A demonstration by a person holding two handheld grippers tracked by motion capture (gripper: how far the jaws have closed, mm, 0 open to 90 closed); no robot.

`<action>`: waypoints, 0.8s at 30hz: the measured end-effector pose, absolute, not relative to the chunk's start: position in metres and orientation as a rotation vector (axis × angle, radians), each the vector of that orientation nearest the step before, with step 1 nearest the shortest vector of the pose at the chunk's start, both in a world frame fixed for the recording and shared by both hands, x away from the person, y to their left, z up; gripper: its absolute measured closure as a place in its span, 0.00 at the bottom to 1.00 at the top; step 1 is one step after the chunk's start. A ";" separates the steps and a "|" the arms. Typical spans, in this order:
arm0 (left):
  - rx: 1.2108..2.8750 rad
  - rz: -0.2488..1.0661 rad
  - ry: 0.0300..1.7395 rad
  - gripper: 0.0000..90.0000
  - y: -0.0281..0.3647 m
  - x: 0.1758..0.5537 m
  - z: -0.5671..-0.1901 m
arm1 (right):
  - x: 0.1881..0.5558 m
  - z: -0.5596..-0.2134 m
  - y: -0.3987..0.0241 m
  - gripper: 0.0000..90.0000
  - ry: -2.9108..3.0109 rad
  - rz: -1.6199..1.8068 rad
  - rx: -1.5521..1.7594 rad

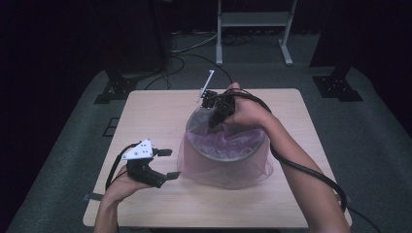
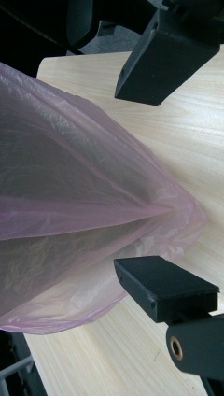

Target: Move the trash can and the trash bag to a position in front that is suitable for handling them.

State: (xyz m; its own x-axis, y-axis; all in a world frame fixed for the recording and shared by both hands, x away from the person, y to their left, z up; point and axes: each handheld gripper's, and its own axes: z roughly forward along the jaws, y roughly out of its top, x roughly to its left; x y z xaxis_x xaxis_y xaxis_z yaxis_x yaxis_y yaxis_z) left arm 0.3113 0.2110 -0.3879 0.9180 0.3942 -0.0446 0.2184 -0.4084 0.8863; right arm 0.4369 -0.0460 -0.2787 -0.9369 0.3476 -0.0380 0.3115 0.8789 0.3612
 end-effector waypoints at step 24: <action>1.997 0.211 0.443 0.16 0.214 0.310 -0.387 | 0.456 -0.297 -0.060 0.88 2.961 0.496 0.639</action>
